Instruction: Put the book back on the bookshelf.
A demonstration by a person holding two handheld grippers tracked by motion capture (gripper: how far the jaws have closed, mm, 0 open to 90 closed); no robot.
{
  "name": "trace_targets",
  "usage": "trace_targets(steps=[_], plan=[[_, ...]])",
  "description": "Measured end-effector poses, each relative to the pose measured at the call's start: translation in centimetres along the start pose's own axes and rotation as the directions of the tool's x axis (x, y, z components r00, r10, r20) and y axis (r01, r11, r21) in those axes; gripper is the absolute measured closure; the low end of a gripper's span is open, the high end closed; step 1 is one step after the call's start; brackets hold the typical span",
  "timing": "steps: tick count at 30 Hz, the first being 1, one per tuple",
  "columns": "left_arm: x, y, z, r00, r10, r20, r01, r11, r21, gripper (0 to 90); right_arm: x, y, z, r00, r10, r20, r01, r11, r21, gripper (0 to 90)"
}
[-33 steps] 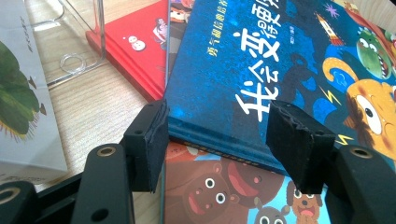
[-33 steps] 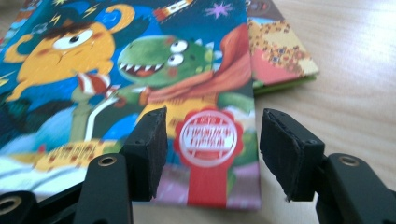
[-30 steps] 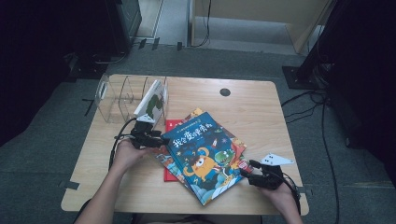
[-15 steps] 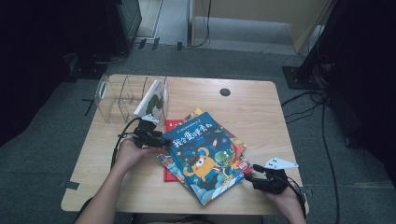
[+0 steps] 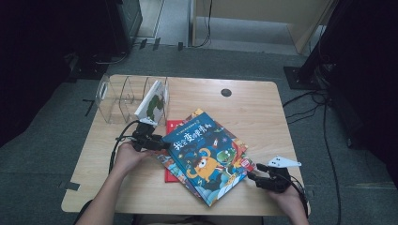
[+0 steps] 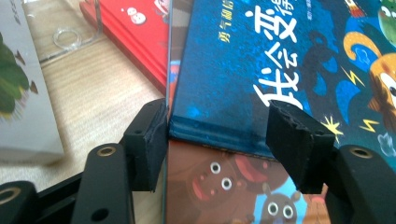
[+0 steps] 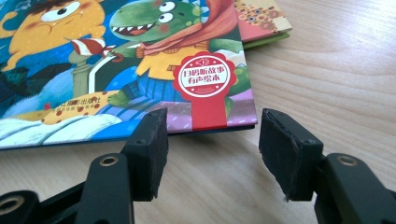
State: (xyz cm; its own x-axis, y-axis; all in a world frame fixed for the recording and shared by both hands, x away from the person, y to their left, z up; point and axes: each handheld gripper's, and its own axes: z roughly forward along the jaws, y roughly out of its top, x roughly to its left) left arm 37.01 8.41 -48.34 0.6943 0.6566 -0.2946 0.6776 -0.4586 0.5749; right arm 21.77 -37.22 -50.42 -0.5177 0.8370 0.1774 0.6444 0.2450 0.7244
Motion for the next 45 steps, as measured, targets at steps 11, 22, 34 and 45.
trace_targets(steps=[11,22,34,45], plan=[[-0.2,-0.7,-0.6,0.9996,-0.011,-0.026,0.011,0.9999,-0.009,42.3,-0.9,0.6,0.6,0.9992,0.022,0.032,-0.022,1.0,0.001,47.7],[0.0,-1.6,-1.3,0.9995,-0.032,-0.007,0.032,0.9983,-0.048,42.9,-1.6,1.4,1.3,0.9989,0.036,0.03,-0.036,0.999,-0.006,49.3],[-0.2,-1.5,-1.5,0.999,-0.043,0.012,0.043,0.9985,-0.035,47.7,-2.1,2.1,1.9,0.9978,0.053,0.039,-0.053,0.999,-0.01,52.7],[-1.8,-3.0,-2.0,0.999,-0.04,0.017,0.041,0.9988,-0.027,46.7,-2.6,2.7,2.2,0.9953,0.08,0.055,-0.079,0.997,-0.018,60.7]])
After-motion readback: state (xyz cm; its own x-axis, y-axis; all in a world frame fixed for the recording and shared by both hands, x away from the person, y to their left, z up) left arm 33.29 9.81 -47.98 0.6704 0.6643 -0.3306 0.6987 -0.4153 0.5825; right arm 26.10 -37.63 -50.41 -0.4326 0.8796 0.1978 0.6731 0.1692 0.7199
